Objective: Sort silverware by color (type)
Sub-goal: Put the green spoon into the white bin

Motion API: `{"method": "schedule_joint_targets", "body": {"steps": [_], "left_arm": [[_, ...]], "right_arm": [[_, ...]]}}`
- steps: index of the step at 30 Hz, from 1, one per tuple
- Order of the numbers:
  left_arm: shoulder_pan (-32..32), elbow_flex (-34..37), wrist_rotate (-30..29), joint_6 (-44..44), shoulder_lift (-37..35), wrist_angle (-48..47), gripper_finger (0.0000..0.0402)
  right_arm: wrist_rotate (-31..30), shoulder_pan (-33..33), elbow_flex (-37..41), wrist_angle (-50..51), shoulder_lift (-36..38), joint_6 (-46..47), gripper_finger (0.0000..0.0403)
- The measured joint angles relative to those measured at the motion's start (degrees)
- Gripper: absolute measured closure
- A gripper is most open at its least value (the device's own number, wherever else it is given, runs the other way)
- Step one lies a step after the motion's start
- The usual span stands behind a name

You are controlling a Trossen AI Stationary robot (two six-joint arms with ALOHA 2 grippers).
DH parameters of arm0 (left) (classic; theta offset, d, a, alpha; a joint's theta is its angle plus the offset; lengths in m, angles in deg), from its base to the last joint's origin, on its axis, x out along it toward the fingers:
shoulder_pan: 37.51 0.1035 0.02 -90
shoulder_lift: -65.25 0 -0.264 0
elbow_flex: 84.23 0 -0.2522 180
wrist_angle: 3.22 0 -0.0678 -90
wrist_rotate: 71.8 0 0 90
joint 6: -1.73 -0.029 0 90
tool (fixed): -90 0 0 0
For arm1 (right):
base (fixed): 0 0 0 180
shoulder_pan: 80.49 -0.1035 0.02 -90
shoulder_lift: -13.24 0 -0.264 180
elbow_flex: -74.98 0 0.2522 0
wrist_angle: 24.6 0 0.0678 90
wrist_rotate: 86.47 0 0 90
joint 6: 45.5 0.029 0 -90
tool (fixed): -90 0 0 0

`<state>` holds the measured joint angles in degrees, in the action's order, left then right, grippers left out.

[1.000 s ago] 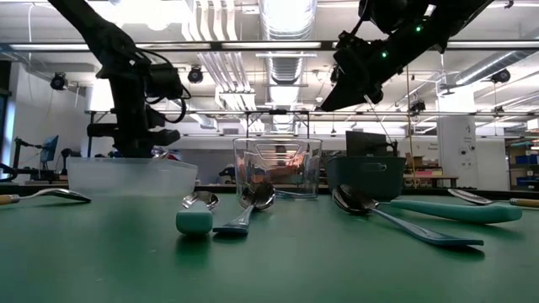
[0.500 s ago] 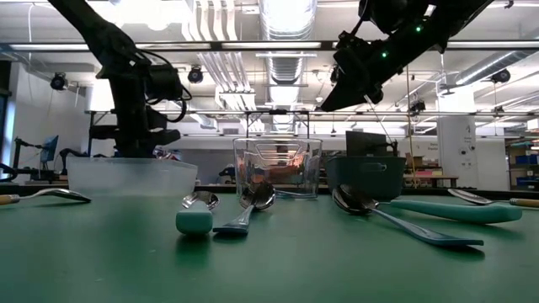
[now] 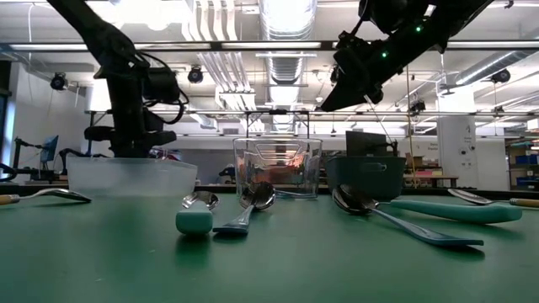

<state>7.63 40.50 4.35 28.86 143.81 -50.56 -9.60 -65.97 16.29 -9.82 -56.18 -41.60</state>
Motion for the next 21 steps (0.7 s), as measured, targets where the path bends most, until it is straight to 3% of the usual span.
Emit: {"method": "schedule_joint_targets", "body": {"steps": [6,21], "left_arm": [[0.31,-0.04,2.65,-0.85,0.02,-0.16,0.0379],[1.55,-6.87,2.55,-5.61,0.02,-7.59,0.0379]], "right_arm": [[0.00,-0.02,0.00,0.00,0.00,-0.01,0.0332],[0.00,0.00,0.00,-0.01,0.00,-0.28,0.0332]]}}
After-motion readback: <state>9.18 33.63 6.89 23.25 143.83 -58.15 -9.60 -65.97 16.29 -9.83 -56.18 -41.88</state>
